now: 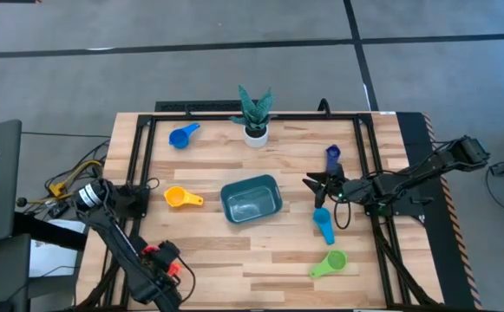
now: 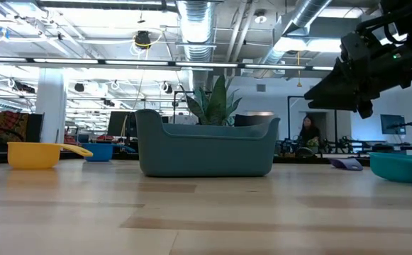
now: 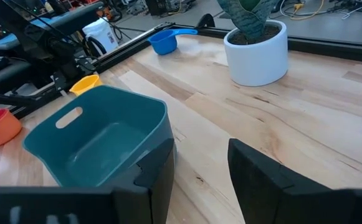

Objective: Nest measuring cups in basket
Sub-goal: Stack the red measuring cup on top of the orange measuring cup, then stack the blue measuring cup on top of the red measuring cup

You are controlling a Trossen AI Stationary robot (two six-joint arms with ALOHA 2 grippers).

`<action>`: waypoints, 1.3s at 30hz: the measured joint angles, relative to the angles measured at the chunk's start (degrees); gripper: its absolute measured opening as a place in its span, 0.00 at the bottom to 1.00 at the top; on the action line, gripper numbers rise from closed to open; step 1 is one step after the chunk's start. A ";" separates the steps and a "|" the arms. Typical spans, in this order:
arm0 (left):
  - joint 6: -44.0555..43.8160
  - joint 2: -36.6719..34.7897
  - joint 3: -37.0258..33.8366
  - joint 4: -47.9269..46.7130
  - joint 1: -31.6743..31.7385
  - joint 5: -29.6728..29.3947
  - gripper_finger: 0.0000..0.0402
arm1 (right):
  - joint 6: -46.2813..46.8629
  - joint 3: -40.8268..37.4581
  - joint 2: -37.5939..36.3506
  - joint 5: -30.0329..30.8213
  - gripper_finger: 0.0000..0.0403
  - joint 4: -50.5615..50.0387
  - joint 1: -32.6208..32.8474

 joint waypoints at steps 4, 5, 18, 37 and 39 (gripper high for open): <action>-1.65 -0.04 -2.58 0.74 -0.93 1.90 0.08 | 0.00 0.01 0.00 0.02 0.43 -0.35 -0.02; -1.70 -0.06 -3.09 0.99 -0.97 1.90 0.08 | 0.00 0.02 0.00 0.02 0.43 -0.44 -0.02; 0.43 -0.04 -8.97 10.18 -0.07 -6.05 0.08 | 0.20 0.02 0.00 0.03 0.44 -0.44 -0.04; 9.13 -0.40 -4.88 9.38 0.31 -15.52 0.08 | 0.66 0.02 0.00 -0.02 0.44 0.75 0.00; 8.72 -1.40 -3.77 6.60 0.73 -17.37 0.08 | 0.68 0.02 0.00 -0.02 0.43 0.92 0.00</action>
